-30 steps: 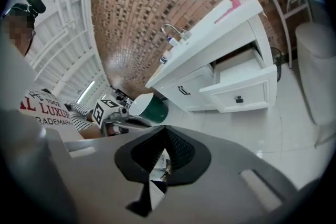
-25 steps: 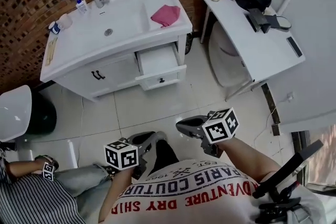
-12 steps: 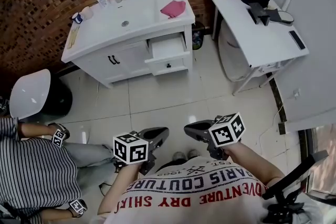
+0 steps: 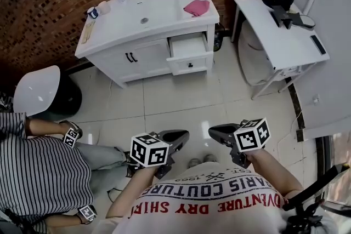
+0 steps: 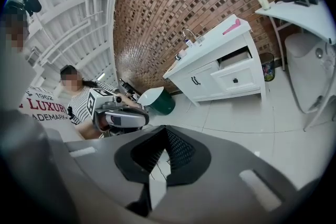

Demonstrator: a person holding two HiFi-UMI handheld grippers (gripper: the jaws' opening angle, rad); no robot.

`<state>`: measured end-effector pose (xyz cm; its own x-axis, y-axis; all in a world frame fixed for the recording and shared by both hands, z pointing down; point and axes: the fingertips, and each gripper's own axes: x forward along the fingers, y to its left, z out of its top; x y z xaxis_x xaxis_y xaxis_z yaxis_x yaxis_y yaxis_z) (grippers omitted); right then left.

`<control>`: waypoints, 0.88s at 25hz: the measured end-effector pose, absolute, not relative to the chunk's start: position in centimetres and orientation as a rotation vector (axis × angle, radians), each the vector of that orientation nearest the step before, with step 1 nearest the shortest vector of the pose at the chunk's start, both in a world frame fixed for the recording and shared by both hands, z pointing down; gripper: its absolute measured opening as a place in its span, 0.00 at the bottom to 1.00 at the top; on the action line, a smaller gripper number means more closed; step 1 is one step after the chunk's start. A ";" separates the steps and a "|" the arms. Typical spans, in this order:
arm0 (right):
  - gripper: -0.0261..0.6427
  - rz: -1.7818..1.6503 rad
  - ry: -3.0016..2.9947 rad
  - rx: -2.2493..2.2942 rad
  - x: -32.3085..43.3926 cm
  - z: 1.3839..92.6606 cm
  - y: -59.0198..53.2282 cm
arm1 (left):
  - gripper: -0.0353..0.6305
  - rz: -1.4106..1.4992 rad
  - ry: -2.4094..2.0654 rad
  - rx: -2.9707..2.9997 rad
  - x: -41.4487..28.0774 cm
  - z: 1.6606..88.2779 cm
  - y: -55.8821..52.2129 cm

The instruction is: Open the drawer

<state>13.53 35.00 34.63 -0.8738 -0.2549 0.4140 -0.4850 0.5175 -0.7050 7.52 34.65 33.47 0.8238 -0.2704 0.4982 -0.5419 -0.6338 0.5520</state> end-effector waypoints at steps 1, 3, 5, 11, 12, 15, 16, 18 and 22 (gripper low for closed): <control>0.05 1.271 -2.495 0.621 13.1 34.6 35.0 | 0.04 0.484 -0.585 2.280 7.3 33.4 34.8; 0.05 1.249 -2.488 0.617 12.2 34.6 35.0 | 0.04 0.487 -0.574 2.286 6.7 33.2 35.1; 0.05 1.237 -2.488 0.610 11.4 34.6 34.8 | 0.04 0.481 -0.574 2.289 6.1 33.3 35.1; 0.05 1.184 -2.458 0.590 10.3 35.5 35.4 | 0.04 0.481 -0.573 2.291 5.7 33.8 35.6; 0.05 1.185 -2.455 0.585 10.2 35.7 35.5 | 0.04 0.484 -0.574 2.291 5.6 33.9 35.8; 0.05 1.207 -2.461 0.571 10.1 35.7 35.7 | 0.04 0.483 -0.576 2.283 5.7 34.2 36.1; 0.05 1.210 -2.463 0.570 10.1 35.6 35.6 | 0.04 0.483 -0.578 2.282 5.7 34.2 36.1; 0.05 1.205 -2.463 0.570 10.1 35.4 35.7 | 0.04 0.483 -0.580 2.281 5.7 34.1 36.1; 0.05 1.192 -2.449 0.572 10.1 35.6 35.8 | 0.04 0.480 -0.579 2.284 5.6 33.9 36.3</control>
<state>10.13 35.81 35.56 -0.8546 -0.2001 0.4792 -0.5006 0.5627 -0.6578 5.59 36.30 33.88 0.8296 -0.2640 0.4921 -0.5325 -0.6394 0.5546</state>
